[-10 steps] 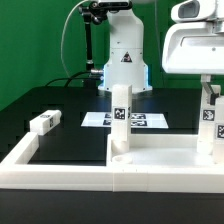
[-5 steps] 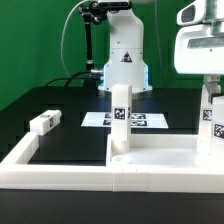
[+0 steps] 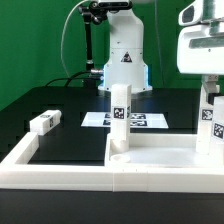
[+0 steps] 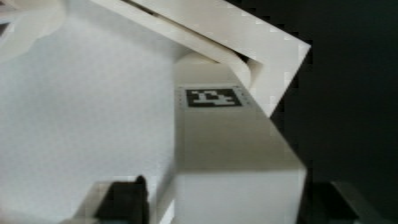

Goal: Assemble desk

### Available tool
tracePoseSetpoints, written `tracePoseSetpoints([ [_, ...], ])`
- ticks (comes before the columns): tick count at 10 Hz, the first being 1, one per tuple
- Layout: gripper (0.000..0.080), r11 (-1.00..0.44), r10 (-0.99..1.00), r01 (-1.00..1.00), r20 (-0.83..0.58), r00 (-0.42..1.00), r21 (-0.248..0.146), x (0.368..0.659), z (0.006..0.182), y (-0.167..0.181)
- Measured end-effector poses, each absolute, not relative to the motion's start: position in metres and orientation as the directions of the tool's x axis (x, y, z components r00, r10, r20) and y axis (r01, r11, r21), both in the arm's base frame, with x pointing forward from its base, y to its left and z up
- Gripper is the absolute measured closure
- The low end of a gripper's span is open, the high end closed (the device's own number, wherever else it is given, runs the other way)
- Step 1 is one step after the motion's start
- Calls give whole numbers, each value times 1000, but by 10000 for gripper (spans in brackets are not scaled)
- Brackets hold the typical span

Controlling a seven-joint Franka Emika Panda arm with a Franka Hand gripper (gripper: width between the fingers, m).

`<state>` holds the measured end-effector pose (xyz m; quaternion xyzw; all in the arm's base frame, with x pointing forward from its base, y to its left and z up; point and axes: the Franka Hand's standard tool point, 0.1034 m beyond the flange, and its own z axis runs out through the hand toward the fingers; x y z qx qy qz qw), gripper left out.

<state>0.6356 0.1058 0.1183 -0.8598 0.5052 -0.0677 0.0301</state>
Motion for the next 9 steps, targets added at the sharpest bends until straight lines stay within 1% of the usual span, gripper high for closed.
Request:
tracePoseSetpoints([
  [1, 233, -562, -827, -821, 88, 556, -98, 634, 119, 107],
  [2, 167, -640, -768, -764, 95, 633, -79, 634, 120, 111],
  [4, 155, -759, -650, -647, 110, 752, -63, 635, 121, 111],
  [6, 151, -828, -561, -559, 117, 820, -50, 635, 121, 111],
  [7, 151, -900, -434, -435, 128, 892, -22, 636, 122, 113],
  [9, 151, -967, -252, -255, 133, 958, 6, 636, 123, 119],
])
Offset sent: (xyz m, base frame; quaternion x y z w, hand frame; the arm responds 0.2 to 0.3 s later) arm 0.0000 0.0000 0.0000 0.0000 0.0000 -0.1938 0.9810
